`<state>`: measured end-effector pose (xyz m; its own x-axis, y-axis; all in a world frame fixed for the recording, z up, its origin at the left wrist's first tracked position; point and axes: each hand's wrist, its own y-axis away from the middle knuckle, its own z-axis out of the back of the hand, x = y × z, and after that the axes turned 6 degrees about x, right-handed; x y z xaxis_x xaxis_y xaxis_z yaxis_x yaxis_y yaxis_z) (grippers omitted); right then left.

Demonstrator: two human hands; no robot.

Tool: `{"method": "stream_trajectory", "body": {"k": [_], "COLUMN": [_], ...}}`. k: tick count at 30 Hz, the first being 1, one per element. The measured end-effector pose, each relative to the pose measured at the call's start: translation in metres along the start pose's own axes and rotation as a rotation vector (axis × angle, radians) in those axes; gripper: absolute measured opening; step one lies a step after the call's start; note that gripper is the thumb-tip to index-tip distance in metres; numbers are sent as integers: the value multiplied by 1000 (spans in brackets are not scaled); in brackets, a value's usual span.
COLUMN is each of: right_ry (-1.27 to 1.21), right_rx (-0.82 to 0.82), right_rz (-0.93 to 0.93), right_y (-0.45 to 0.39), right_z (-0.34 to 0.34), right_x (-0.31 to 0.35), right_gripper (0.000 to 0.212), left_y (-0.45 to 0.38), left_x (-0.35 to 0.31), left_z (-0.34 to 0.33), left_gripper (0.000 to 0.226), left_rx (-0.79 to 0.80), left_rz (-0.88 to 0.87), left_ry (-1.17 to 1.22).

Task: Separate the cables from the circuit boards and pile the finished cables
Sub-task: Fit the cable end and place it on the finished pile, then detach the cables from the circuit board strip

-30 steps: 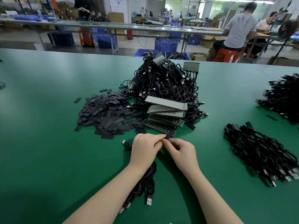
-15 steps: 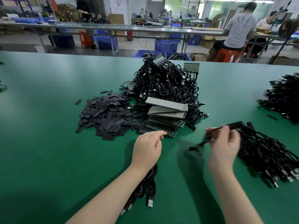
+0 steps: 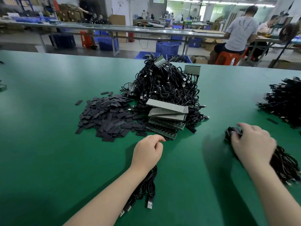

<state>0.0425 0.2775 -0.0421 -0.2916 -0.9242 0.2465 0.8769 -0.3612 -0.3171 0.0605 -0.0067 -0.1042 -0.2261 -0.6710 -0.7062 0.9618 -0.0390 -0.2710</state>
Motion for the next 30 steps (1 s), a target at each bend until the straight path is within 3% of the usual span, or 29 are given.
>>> {"method": "stream_trajectory", "body": {"k": [2,4,8,11,14,17,19,26,30], "right_ry": [-113,-219,-425,-334,-160,-194,-244,-438,-731], "right_rx": [26,154,458,642,645,665,704,719,665], "right_rz": [155,288,395,407,411,344,306,239,207], "right_y": [19,41,79,92,97,94,91,87,80], "right_z": [-10,-21,-43,-55,-60,-63,-63,-63,-63], "right_x": [31,67,123,142,150,156,158,152,137], "right_gripper": [30,28,31,54,69,60,48,40,38], "left_y": [0,-3,-17,-30,-31,-28,-27,-28,-32], "left_x": [1,2,9,20,30,38,37,21,12], "left_z": [0,0,14,29,40,45,44,39,30], "left_gripper": [28,32,37,34,30,21,25,34,23], "left_rx": [5,-24,-137,-57,91,228,274,366,305], "left_rz": [10,44,292,400,391,318,305,235,185], "left_ry": [4,81,622,812,658,159,22,-158,38]}}
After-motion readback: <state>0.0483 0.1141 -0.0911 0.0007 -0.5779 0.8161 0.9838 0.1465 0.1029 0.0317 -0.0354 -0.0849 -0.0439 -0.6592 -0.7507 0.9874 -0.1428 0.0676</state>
